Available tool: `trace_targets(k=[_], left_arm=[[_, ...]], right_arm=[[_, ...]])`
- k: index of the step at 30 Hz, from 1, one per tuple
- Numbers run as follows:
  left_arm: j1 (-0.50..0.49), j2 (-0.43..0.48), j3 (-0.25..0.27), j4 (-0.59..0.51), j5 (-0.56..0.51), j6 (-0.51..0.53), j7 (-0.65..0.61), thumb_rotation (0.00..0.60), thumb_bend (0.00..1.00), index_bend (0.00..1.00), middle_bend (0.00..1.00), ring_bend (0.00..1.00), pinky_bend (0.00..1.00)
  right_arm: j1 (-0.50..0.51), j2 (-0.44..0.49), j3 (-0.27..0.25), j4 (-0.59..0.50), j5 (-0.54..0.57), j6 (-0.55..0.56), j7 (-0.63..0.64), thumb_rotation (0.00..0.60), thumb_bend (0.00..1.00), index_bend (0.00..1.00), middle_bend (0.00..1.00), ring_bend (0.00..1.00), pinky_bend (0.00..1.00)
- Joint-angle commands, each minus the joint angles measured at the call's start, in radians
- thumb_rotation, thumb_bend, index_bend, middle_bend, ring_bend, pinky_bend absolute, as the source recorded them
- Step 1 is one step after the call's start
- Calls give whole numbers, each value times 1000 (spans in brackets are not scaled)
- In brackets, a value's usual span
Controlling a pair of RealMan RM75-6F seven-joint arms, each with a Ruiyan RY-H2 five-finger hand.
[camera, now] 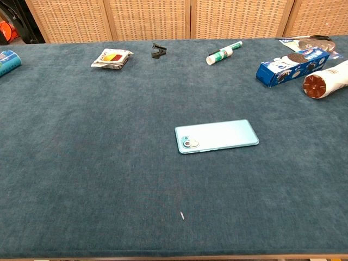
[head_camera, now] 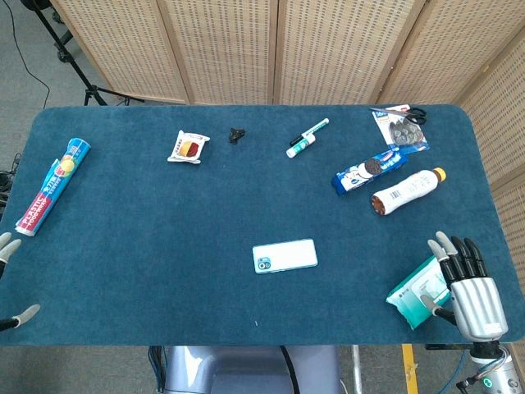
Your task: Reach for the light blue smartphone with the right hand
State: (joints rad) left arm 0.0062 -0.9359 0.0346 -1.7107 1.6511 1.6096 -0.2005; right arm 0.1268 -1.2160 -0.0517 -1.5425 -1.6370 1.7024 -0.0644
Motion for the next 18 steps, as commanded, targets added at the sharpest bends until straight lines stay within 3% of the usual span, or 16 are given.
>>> trace_targets(k=[1,7,12,14,16,18], left_arm=[[-1,-2,2,-2,0,-4,7,600,0,0,0,0,0],[-1,-5,-1,-7,-6,-6,16,600,0,0,0,0,0],[-6,0,-7,-9,-24,-17,8,600,0,0,0,0,0],[-5,3,-9,-10,-27,-16,-1,600,0,0,0,0,0],[-4,6,-11,-9,-30,-13,-9,600,0,0,0,0,0],[-5,9,-12,-7,-33,-14,-21,600,0,0,0,0,0]], right_arm=[[1,-4,1,6,-16,-11,4,600,0,17,0,0,0],[46,-32,4,-5,-68,-89,-4,600,0,17,0,0,0],[143,-104,64,-94,-44,-248,-166,600,22,16,0,0,0],[173,-135,81,-116,-17,-308,-213,600,127,16,0,0,0],[196,-168,94,-124,8,-356,-259,600,305,16,0,0,0],[227,-217,108,-123,42,-418,-321,600,390,16,0,0,0]])
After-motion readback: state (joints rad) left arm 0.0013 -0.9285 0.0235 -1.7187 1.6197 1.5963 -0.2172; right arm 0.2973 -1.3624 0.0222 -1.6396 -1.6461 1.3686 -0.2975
